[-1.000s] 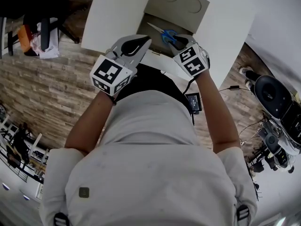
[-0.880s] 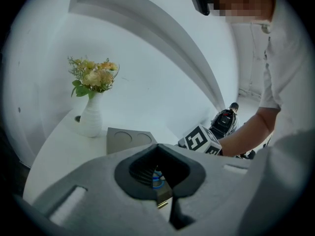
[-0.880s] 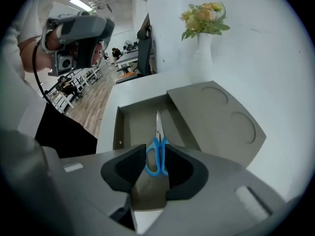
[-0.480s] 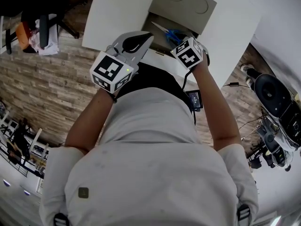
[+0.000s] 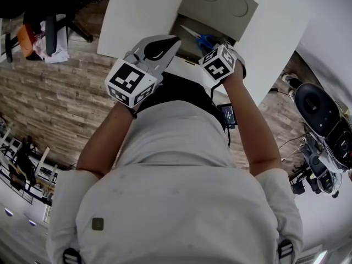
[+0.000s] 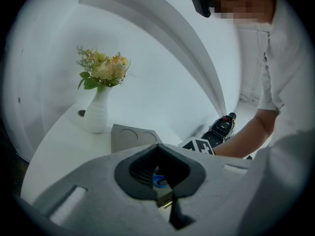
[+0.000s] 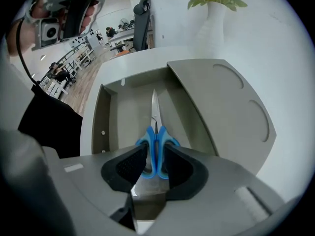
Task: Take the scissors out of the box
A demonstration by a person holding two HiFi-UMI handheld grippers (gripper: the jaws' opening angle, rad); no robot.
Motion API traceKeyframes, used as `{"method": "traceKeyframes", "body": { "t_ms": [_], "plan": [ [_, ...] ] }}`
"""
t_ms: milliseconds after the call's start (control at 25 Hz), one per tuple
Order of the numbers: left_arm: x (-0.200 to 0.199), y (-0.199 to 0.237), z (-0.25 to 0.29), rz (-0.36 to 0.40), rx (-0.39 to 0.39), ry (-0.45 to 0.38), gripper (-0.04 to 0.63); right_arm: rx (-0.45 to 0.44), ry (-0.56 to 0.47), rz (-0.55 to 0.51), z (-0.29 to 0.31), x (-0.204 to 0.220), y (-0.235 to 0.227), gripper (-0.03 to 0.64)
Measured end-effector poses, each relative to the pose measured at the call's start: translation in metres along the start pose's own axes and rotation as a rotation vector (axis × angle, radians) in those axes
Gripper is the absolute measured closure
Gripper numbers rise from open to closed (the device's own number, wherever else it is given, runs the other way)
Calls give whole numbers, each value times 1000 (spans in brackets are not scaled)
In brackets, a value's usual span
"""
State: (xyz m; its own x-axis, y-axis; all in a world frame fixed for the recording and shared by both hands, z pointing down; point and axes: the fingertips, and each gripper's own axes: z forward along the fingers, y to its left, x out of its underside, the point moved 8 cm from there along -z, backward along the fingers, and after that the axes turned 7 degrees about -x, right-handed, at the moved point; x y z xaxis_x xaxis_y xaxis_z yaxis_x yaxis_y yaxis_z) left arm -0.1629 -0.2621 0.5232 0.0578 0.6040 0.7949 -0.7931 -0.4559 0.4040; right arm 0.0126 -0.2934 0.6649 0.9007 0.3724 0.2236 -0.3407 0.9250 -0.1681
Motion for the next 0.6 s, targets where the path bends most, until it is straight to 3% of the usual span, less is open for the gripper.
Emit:
{"method": "traceKeyframes", "body": {
  "t_ms": [600],
  "plan": [
    [0,-15,0,18,5,-6,591,1,-37,-4,-1,3,-2,517]
  ]
}}
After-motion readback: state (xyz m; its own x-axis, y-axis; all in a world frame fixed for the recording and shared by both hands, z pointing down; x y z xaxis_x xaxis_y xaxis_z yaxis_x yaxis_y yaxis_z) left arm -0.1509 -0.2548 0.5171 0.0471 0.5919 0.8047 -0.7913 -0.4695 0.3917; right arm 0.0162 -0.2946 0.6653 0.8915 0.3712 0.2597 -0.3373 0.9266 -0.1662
